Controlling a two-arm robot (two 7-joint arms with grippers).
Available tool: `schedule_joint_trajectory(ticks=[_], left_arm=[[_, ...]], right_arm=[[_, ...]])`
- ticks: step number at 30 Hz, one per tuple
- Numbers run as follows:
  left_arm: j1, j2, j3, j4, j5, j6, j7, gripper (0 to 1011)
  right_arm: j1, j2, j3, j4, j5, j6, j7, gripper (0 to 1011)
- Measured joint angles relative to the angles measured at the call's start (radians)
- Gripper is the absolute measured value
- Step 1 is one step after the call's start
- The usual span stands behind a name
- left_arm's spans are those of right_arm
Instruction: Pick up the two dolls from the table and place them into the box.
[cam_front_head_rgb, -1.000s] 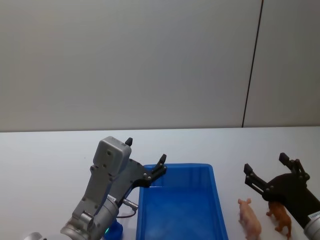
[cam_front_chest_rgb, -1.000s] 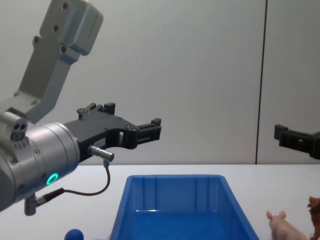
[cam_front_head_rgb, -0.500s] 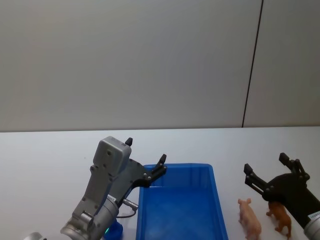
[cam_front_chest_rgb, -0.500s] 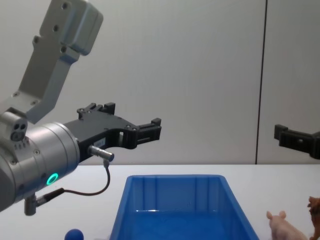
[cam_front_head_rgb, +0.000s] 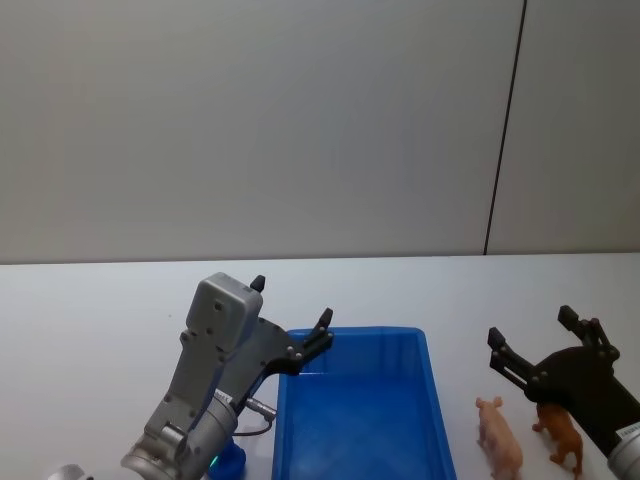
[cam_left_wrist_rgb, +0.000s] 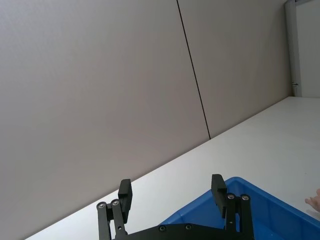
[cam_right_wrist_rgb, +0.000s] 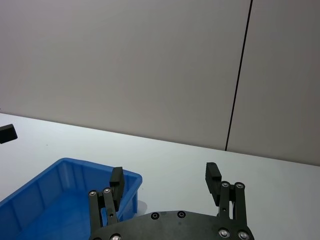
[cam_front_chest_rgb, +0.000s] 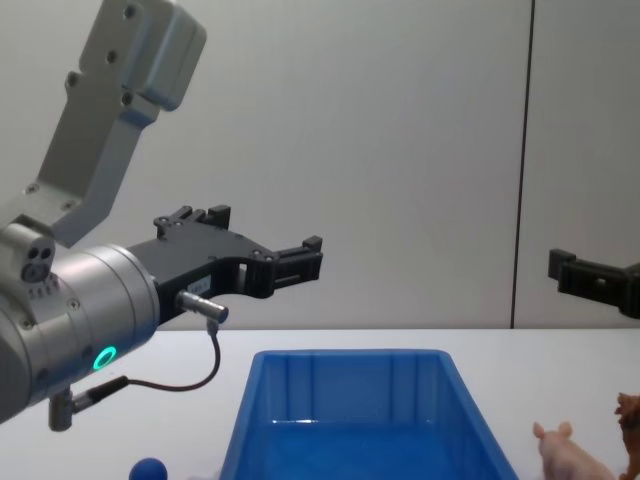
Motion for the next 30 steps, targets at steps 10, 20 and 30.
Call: schedule_joint_trajectory(ticks=[10,20,30], left_arm=[[0.0,0.0,0.0,0.0,0.0,0.0,0.0,1001],[0.0,0.0,0.0,0.0,0.0,0.0,0.0,1001],[0.0,0.0,0.0,0.0,0.0,0.0,0.0,1001]], right_arm=[[0.0,0.0,0.0,0.0,0.0,0.0,0.0,1001],[-0.001,0.002,0.002,0.0,0.001,0.0,0.0,1001],[-0.016,0.021,0.021,-0.003,0.034,0.03,-0.013,1001]])
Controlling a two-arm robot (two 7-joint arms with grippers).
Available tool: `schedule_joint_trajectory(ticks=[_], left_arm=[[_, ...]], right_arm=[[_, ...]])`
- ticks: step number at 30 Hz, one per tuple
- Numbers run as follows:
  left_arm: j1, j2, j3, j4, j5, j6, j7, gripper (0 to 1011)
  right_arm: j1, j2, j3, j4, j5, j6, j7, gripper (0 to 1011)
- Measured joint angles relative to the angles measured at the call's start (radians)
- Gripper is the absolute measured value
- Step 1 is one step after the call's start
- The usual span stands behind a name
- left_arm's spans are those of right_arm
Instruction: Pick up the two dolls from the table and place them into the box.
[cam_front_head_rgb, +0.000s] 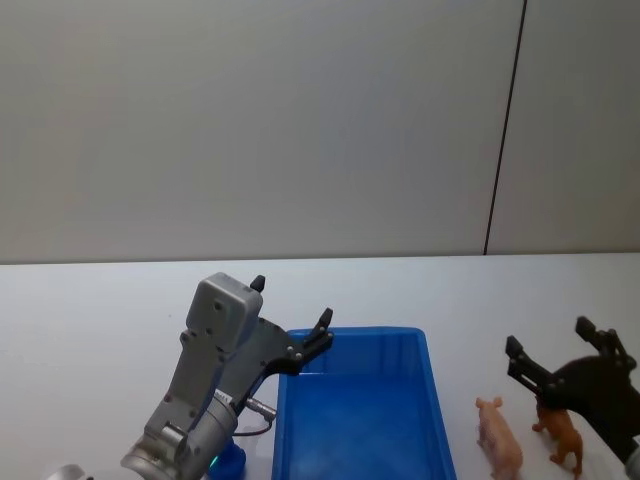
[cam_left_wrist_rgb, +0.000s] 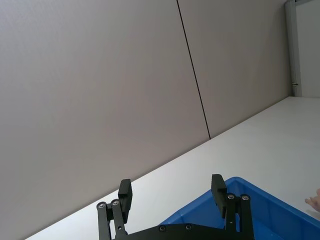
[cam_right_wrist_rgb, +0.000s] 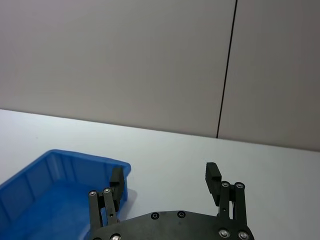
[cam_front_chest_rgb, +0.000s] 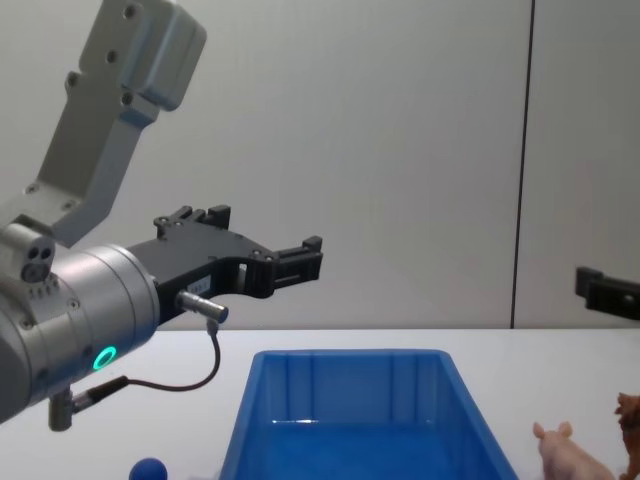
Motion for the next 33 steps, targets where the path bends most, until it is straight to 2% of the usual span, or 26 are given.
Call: schedule_joint_trajectory(ticks=[7,15,23,33], left_arm=[[0.0,0.0,0.0,0.0,0.0,0.0,0.0,1001],[0.0,0.0,0.0,0.0,0.0,0.0,0.0,1001],[0.0,0.0,0.0,0.0,0.0,0.0,0.0,1001],[0.0,0.0,0.0,0.0,0.0,0.0,0.0,1001]], right_arm=[[-0.012,0.016,0.017,0.0,0.026,0.057,-0.023,1001],[-0.018,0.022,0.024,0.015,0.032,0.112,-0.044,1001],[-0.014,0.015,0.024,0.057,0.022,0.164,-0.059,1001],[0.007,-0.005,0.013,0.116,0.001,0.19,-0.056,1001]])
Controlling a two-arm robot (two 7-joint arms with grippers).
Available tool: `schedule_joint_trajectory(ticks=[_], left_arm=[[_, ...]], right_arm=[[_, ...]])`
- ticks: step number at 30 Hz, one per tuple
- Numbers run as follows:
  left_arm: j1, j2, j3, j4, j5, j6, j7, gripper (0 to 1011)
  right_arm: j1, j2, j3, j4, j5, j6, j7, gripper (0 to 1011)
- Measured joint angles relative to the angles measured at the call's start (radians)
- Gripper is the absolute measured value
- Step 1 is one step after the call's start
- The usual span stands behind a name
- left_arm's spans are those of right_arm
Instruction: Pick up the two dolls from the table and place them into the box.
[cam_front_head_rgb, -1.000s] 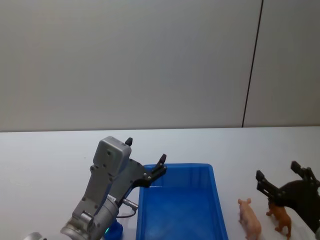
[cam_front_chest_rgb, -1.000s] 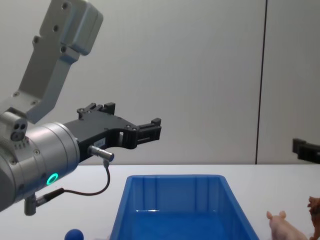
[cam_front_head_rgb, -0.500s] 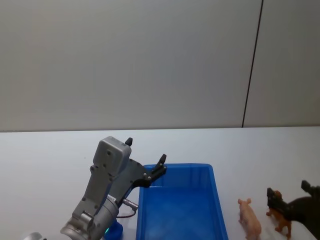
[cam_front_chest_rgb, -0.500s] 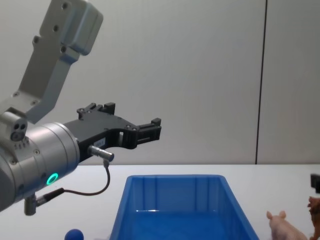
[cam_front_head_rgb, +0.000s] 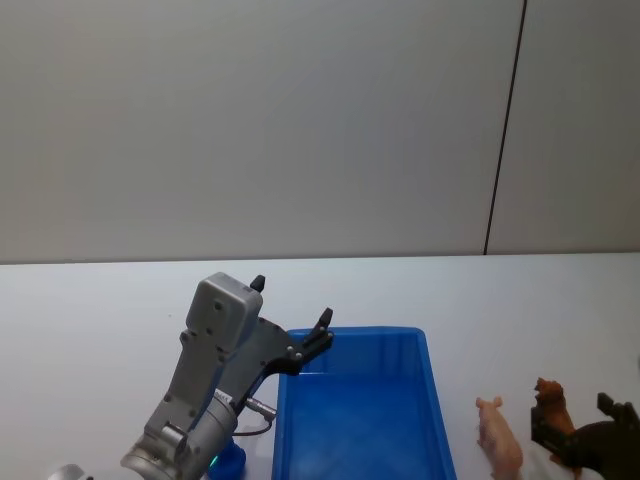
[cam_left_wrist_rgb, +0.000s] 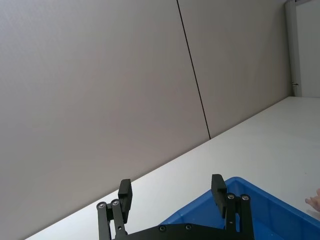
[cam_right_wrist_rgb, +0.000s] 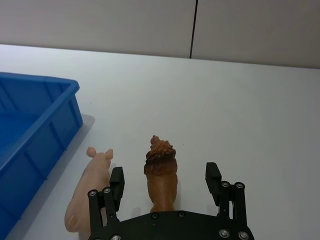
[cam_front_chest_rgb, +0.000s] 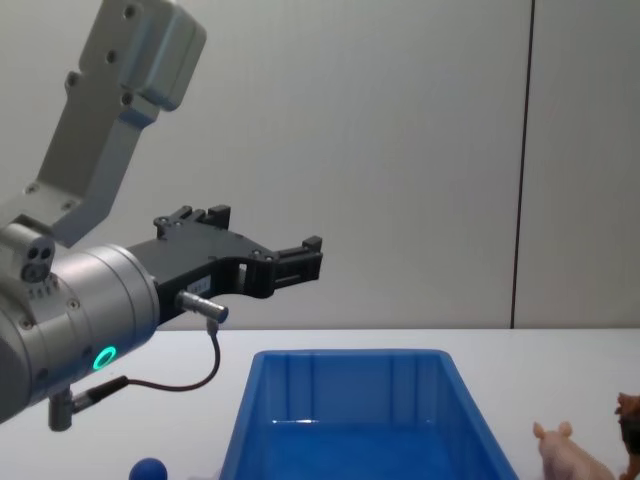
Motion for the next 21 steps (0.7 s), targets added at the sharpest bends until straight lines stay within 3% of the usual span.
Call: schedule_joint_trajectory(ticks=[6,12,21], left_arm=[[0.0,0.0,0.0,0.0,0.0,0.0,0.0,1001],[0.0,0.0,0.0,0.0,0.0,0.0,0.0,1001],[0.0,0.0,0.0,0.0,0.0,0.0,0.0,1001]], right_arm=[[0.016,-0.014,-0.009,0.041,-0.015,0.007,0.013,994],[0.031,-0.028,-0.015,0.081,-0.028,0.013,0.025,868],[0.047,-0.042,-0.019,0.12,-0.036,0.02,0.03,566]])
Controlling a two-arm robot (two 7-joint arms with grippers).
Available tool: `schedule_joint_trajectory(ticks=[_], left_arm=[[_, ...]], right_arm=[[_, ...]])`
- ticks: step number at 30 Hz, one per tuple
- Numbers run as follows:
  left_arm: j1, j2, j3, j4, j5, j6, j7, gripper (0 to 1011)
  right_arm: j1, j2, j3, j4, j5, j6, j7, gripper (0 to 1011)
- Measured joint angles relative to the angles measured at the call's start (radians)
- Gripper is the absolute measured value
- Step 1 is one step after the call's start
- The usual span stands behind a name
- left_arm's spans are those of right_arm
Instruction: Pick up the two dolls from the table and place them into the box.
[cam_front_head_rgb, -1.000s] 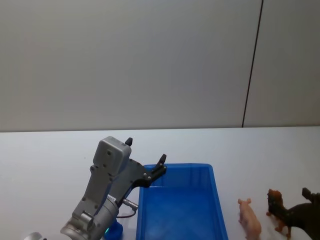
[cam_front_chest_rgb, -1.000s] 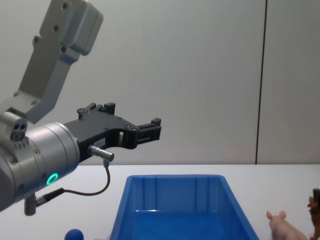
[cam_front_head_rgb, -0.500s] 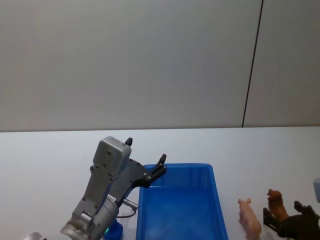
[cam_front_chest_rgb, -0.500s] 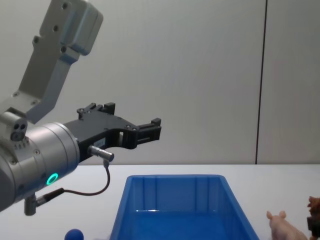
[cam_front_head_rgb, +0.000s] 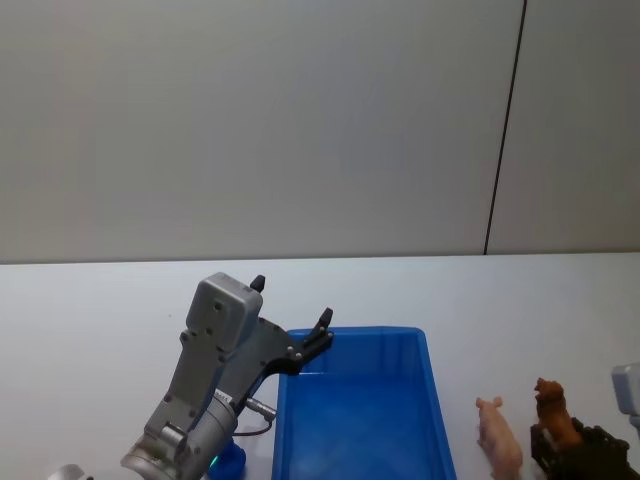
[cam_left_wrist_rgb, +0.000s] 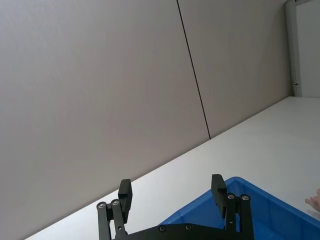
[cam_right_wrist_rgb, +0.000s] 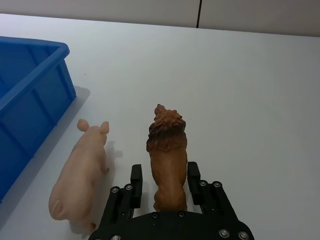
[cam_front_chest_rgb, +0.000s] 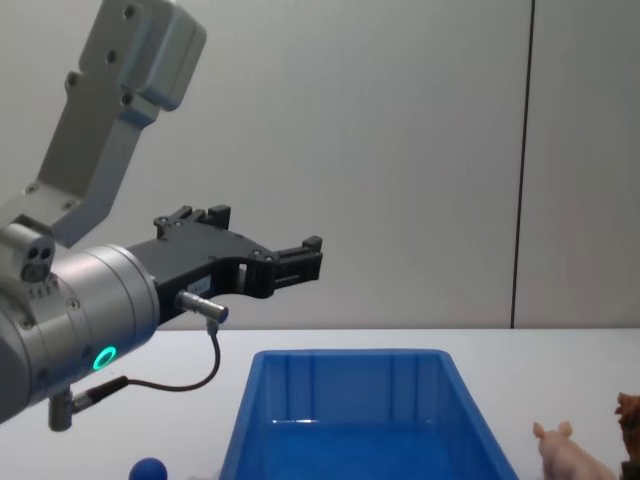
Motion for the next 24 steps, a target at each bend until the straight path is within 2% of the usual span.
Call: schedule_joint_trajectory(ticks=[2,8,18,24], left_arm=[[0.0,0.0,0.0,0.0,0.0,0.0,0.0,1001],[0.0,0.0,0.0,0.0,0.0,0.0,0.0,1001],[0.0,0.0,0.0,0.0,0.0,0.0,0.0,1001],[0.0,0.0,0.0,0.0,0.0,0.0,0.0,1001]], right_arm=[[0.001,-0.002,0.0,0.002,0.0,0.0,-0.001,487],[0.001,-0.004,0.002,-0.005,0.002,-0.003,-0.01,342],[-0.01,-0.002,0.008,-0.072,0.0,-0.025,-0.024,337],[-0.012,-0.001,0.008,-0.123,-0.008,-0.038,-0.005,337]])
